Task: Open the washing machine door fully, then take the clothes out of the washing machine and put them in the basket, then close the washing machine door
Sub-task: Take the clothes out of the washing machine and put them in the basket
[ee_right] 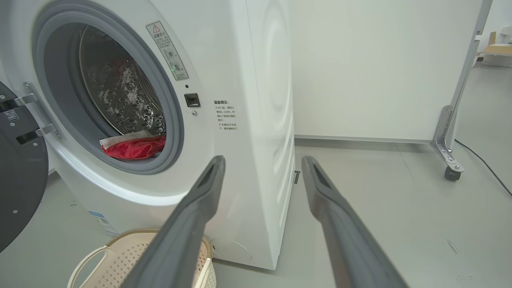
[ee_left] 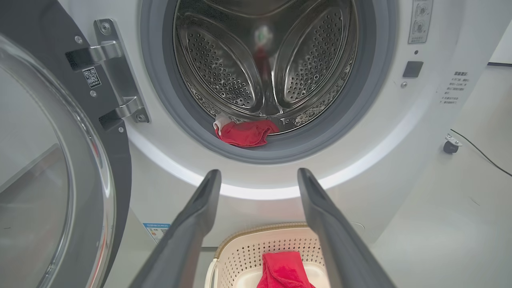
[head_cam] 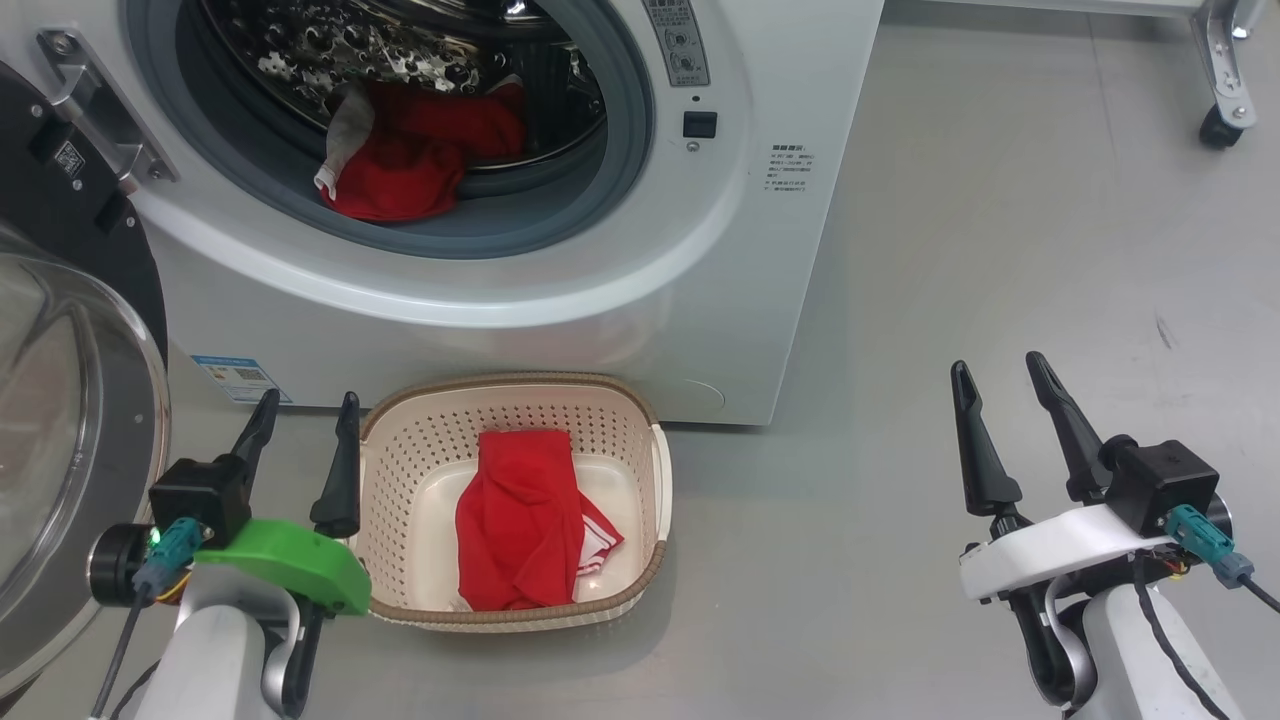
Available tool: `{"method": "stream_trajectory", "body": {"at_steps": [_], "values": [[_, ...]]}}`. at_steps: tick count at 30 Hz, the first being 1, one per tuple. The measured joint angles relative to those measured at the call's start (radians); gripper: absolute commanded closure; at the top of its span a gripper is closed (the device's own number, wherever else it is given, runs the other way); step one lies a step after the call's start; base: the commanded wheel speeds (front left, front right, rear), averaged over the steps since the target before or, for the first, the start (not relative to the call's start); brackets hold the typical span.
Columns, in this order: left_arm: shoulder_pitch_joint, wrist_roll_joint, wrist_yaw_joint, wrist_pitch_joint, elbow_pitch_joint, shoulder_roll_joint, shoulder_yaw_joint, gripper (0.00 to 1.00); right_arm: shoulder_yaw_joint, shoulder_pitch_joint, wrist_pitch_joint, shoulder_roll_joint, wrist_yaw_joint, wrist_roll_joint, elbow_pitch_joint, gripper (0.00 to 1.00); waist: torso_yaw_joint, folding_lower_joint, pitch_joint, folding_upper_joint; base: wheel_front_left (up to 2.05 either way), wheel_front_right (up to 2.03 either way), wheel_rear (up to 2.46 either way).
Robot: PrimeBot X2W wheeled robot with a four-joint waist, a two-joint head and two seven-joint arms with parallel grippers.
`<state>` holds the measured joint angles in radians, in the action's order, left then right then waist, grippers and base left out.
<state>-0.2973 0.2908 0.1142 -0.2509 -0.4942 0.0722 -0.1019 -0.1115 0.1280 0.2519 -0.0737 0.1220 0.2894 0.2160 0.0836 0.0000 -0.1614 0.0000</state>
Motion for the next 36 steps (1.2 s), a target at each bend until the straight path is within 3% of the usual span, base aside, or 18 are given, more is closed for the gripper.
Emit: {"method": "stream_trajectory", "body": {"at_steps": [36], "values": [[0.113, -0.006, -0.012, -0.001, 0.170, -0.003, 0.005, 0.00, -0.011, -0.015, 0.000, 0.001, 0.000, 0.000, -0.011, 0.00, -0.019, 0.0000, 0.013, 0.0000, 0.00, 0.00, 0.00]]}}
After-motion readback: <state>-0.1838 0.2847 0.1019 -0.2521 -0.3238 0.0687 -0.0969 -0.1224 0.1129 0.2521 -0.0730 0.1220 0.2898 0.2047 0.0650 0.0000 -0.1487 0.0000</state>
